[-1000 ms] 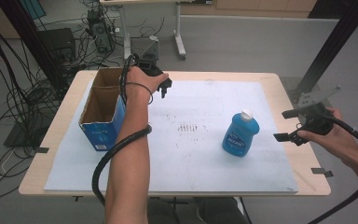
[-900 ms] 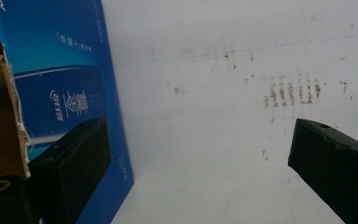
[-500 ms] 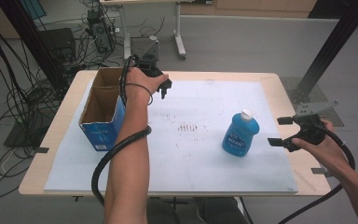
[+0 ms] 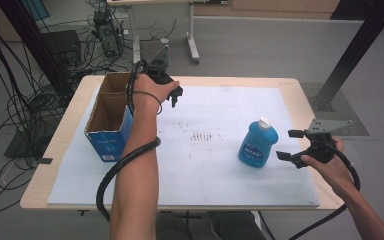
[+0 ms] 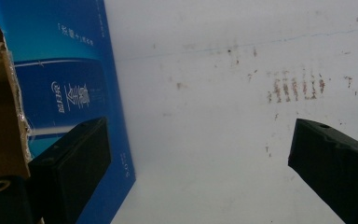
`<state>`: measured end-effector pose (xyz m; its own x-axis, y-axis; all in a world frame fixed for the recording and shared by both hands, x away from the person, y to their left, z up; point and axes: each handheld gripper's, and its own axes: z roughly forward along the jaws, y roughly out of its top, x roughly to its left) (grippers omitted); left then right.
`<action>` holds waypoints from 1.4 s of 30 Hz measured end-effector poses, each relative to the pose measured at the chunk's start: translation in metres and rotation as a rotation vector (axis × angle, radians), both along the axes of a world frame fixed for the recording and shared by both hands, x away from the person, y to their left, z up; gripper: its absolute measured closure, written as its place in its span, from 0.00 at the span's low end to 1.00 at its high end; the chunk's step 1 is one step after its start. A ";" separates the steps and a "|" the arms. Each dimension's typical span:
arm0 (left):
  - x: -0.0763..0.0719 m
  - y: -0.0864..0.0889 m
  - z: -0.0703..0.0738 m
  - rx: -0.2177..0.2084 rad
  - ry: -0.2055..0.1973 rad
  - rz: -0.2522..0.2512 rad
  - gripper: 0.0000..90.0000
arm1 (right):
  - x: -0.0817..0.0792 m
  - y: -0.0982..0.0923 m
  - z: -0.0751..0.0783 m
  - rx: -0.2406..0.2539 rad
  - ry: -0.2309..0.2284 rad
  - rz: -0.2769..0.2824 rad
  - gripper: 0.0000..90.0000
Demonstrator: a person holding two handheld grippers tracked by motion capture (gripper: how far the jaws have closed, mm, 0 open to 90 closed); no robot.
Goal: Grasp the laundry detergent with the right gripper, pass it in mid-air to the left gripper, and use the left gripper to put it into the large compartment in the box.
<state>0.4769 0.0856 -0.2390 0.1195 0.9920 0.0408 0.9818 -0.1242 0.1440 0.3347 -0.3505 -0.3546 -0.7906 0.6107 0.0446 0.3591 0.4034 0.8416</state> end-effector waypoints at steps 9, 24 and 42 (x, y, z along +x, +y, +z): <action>-0.001 -0.002 -0.004 0.002 0.005 -0.010 0.07 | 0.000 0.009 -0.009 0.005 -0.028 -0.006 0.03; 0.000 -0.005 -0.008 0.000 0.006 -0.017 0.07 | 0.002 0.024 -0.024 0.018 -0.066 0.004 0.03; -0.002 -0.003 -0.011 -0.001 0.010 -0.025 0.07 | 0.007 0.040 -0.036 0.068 -0.106 0.016 0.02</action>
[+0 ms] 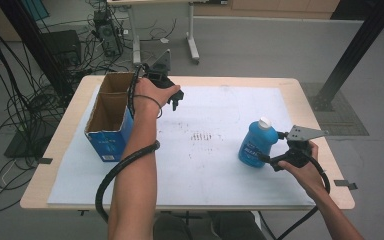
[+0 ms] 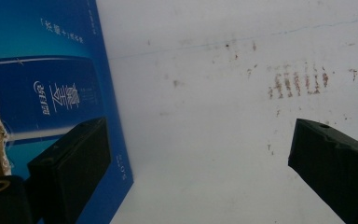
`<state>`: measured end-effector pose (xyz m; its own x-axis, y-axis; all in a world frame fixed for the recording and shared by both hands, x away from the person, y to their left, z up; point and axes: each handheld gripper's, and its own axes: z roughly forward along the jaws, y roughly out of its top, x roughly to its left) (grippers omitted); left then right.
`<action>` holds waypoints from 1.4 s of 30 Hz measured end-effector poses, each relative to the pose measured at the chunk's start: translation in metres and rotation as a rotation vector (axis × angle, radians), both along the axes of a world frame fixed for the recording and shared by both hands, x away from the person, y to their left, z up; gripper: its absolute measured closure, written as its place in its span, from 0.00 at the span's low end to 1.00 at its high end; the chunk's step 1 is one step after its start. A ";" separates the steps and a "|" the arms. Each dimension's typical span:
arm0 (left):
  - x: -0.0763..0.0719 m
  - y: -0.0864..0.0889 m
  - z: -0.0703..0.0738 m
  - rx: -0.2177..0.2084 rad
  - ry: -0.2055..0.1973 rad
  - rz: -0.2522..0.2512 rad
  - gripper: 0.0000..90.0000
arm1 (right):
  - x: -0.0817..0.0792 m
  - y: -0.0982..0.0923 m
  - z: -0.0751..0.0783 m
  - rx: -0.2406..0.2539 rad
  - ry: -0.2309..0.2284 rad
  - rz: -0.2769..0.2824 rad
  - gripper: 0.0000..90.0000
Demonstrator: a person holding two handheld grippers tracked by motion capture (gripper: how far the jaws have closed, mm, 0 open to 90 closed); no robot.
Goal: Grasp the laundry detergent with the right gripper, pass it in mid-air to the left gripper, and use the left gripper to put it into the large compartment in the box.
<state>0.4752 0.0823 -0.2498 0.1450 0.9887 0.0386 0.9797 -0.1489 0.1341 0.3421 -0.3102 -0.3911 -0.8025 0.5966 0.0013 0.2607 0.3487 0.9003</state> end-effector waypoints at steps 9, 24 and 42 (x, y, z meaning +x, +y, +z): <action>0.000 -0.001 0.003 -0.001 -0.006 -0.003 0.07 | 0.001 0.005 -0.003 0.012 -0.017 0.004 0.02; -0.001 0.000 0.002 0.002 -0.004 -0.005 0.07 | 0.003 0.008 -0.006 0.038 -0.033 -0.001 0.02; -0.002 0.000 0.003 0.002 -0.006 -0.009 0.07 | 0.006 0.009 -0.011 0.055 -0.034 -0.007 0.02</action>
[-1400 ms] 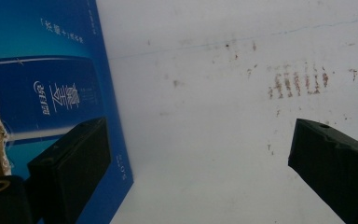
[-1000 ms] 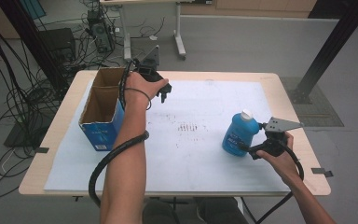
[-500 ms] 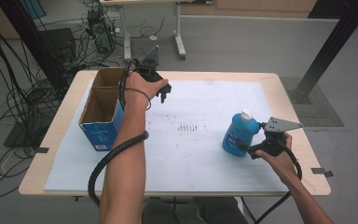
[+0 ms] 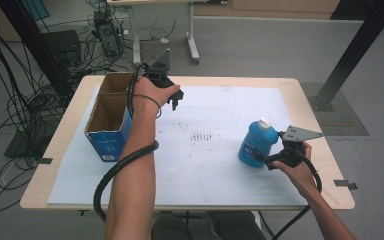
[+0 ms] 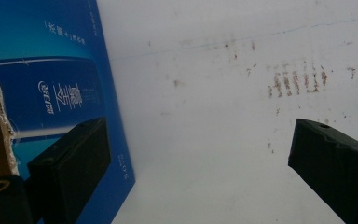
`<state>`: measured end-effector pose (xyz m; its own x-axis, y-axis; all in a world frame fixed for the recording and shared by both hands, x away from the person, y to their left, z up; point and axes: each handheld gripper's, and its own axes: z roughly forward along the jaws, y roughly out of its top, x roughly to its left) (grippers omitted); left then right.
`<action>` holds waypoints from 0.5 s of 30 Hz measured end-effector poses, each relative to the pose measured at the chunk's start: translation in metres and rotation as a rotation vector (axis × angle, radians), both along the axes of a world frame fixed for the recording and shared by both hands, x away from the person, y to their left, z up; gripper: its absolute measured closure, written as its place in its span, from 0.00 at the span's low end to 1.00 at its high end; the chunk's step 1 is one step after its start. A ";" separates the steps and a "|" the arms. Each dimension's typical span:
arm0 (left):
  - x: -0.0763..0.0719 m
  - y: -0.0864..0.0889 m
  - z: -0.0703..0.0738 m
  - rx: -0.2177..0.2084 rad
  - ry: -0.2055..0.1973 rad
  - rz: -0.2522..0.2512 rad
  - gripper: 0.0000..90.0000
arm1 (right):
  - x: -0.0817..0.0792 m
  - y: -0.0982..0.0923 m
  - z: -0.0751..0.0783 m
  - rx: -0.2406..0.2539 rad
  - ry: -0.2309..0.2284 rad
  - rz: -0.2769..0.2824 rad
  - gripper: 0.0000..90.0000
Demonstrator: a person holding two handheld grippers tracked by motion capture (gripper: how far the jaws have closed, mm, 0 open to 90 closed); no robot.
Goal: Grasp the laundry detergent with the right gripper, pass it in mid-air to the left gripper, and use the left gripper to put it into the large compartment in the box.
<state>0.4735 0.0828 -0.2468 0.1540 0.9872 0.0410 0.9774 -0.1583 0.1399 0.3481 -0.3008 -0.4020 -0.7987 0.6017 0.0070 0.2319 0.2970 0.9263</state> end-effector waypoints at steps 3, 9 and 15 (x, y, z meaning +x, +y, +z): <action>0.000 0.000 0.000 -0.004 -0.002 0.002 0.07 | 0.001 0.000 0.000 0.002 -0.001 -0.001 0.02; 0.001 -0.001 0.000 -0.001 -0.002 -0.001 0.07 | 0.002 0.001 -0.002 0.006 -0.002 -0.006 0.02; 0.001 -0.001 0.001 -0.004 -0.005 0.002 0.07 | 0.002 0.001 -0.003 0.009 -0.004 -0.006 0.02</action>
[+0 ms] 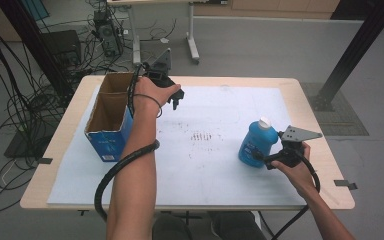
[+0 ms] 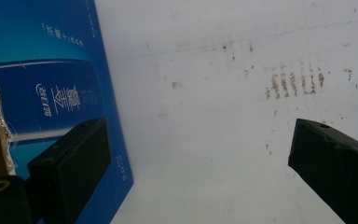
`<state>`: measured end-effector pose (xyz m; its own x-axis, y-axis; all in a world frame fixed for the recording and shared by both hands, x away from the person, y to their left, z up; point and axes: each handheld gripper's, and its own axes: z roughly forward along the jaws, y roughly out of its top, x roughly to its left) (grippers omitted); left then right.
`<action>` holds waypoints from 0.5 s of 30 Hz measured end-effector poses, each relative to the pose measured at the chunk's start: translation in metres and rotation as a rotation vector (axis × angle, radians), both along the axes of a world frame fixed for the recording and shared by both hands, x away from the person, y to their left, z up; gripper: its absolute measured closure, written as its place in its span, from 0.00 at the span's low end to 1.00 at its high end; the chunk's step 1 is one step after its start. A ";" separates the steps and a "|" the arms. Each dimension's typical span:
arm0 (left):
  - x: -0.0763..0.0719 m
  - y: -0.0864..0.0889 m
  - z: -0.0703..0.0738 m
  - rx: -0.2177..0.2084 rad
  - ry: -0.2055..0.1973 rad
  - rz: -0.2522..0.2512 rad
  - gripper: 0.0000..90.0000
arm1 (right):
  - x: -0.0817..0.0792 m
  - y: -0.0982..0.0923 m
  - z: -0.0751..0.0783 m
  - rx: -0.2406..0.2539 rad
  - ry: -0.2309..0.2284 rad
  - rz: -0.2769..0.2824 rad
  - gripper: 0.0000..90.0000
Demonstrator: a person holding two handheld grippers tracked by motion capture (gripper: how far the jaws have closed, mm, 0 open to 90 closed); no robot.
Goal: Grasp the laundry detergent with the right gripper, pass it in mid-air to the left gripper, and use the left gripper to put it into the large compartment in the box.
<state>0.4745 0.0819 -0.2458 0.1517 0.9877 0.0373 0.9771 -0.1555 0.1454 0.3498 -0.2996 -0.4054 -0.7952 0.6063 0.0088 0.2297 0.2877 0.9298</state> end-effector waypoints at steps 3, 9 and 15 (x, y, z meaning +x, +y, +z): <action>0.000 0.000 0.000 0.000 0.002 0.002 0.07 | 0.000 0.000 0.000 0.004 -0.001 -0.003 0.02; 0.000 0.001 0.000 0.000 -0.001 0.003 0.07 | 0.001 0.000 0.000 0.004 -0.004 -0.004 0.02; 0.000 0.000 0.000 -0.002 -0.001 0.002 0.07 | 0.001 0.001 -0.002 0.007 -0.002 -0.003 0.02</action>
<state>0.4743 0.0820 -0.2456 0.1500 0.9881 0.0354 0.9771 -0.1536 0.1469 0.3507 -0.2989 -0.4074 -0.7932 0.6089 0.0110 0.2284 0.2807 0.9322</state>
